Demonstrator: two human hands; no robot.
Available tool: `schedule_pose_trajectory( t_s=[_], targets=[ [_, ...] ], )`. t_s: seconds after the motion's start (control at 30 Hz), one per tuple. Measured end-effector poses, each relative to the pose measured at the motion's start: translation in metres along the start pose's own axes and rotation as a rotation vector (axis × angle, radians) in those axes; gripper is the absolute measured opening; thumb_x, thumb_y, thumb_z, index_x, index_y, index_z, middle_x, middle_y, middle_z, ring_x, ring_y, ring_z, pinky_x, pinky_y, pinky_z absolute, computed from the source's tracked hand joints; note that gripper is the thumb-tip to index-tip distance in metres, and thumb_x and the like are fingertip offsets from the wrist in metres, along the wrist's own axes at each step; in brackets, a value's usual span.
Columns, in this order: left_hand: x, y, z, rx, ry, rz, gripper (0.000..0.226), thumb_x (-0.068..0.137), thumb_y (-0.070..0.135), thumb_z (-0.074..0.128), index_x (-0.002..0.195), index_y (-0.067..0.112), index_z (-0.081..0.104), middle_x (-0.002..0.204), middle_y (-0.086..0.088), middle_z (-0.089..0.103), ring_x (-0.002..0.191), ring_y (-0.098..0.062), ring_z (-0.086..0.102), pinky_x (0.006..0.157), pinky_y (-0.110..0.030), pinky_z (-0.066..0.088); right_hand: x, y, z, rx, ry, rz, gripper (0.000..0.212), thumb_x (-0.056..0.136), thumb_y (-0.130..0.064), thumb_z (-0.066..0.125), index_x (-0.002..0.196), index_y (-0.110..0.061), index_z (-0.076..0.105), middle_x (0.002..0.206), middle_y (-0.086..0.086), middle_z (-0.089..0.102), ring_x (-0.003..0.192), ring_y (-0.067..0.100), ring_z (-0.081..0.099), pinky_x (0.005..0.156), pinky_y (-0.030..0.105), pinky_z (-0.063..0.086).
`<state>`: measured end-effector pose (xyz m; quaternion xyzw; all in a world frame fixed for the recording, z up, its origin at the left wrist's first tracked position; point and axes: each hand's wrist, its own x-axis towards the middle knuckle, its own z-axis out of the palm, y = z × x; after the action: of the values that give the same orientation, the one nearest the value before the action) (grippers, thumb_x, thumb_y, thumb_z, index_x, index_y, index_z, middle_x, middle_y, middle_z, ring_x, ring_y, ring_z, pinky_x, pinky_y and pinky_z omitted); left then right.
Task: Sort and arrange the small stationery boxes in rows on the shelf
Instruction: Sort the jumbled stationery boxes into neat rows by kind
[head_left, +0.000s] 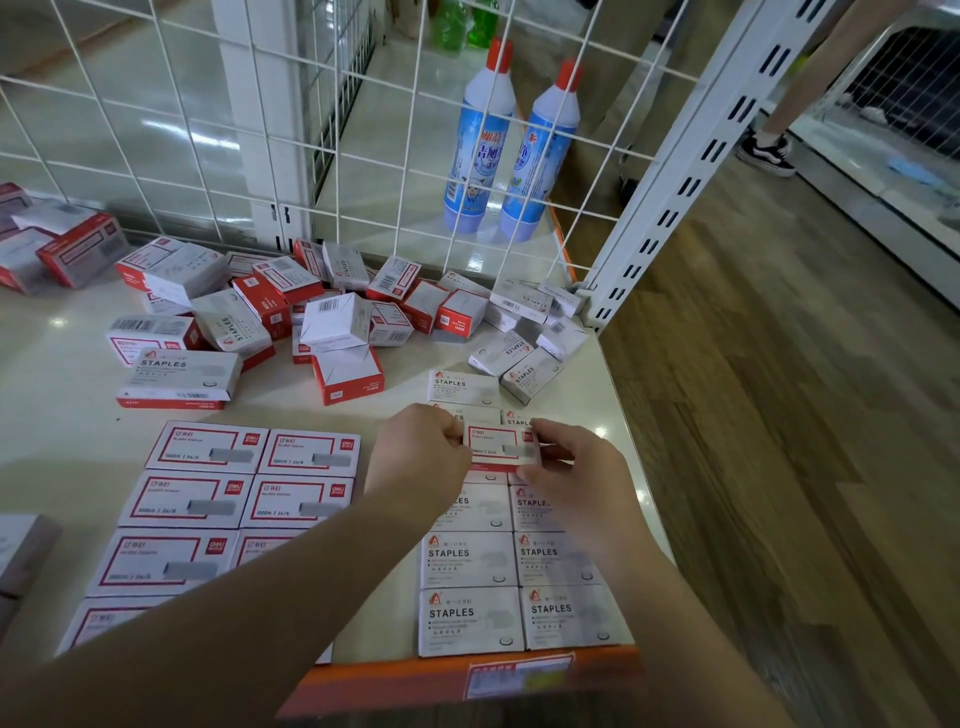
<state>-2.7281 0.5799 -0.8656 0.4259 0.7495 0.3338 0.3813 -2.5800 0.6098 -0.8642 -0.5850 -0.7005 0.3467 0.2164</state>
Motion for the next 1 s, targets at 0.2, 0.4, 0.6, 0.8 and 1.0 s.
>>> schedule_pose_trajectory(
  t_s=[0.2, 0.4, 0.6, 0.8, 1.0],
  targets=[
    [0.002, -0.001, -0.005, 0.027, -0.042, 0.024, 0.016, 0.087, 0.012, 0.061, 0.1, 0.013, 0.068, 0.096, -0.001, 0.069, 0.081, -0.015, 0.065, 0.063, -0.019, 0.052, 0.002, -0.003, -0.004, -0.017, -0.037, 0.001, 0.044, 0.079, -0.001, 0.066, 0.115, -0.026, 0.06, 0.098, -0.012, 0.06, 0.083, 0.001, 0.059, 0.074, 0.013, 0.049],
    [0.0, -0.005, -0.015, 0.164, -0.009, 0.12, 0.025, 0.09, 0.018, 0.056, 0.114, 0.017, 0.061, 0.104, 0.002, 0.062, 0.091, -0.012, 0.059, 0.075, -0.021, 0.05, 0.009, -0.001, -0.004, -0.184, -0.112, -0.082, 0.052, 0.08, -0.003, 0.064, 0.128, -0.019, 0.055, 0.107, -0.015, 0.046, 0.096, 0.005, 0.052, 0.087, 0.015, 0.044],
    [-0.004, -0.006, -0.021, 0.127, -0.025, 0.137, 0.028, 0.091, 0.021, 0.054, 0.119, 0.019, 0.057, 0.098, 0.009, 0.057, 0.083, -0.006, 0.054, 0.058, -0.009, 0.041, 0.006, -0.001, -0.003, -0.17, -0.067, -0.117, 0.046, 0.077, -0.005, 0.07, 0.118, -0.02, 0.058, 0.104, -0.013, 0.05, 0.084, -0.001, 0.052, 0.072, 0.002, 0.04],
    [-0.011, -0.002, -0.028, -0.053, -0.055, 0.15, 0.027, 0.093, 0.025, 0.053, 0.119, 0.02, 0.057, 0.089, 0.016, 0.058, 0.076, 0.001, 0.056, 0.047, -0.003, 0.041, -0.005, -0.01, -0.003, -0.019, 0.058, -0.232, 0.045, 0.073, -0.008, 0.075, 0.106, -0.031, 0.054, 0.102, -0.014, 0.056, 0.088, -0.001, 0.057, 0.077, 0.013, 0.049],
    [-0.014, -0.003, -0.037, -0.272, -0.065, 0.146, 0.011, 0.088, 0.016, 0.06, 0.096, 0.024, 0.062, 0.084, 0.015, 0.066, 0.08, 0.0, 0.062, 0.067, -0.01, 0.046, -0.006, -0.026, -0.014, 0.125, 0.038, -0.277, 0.046, 0.073, -0.002, 0.075, 0.107, -0.027, 0.057, 0.104, -0.012, 0.06, 0.089, 0.002, 0.059, 0.077, 0.015, 0.05]
  ],
)
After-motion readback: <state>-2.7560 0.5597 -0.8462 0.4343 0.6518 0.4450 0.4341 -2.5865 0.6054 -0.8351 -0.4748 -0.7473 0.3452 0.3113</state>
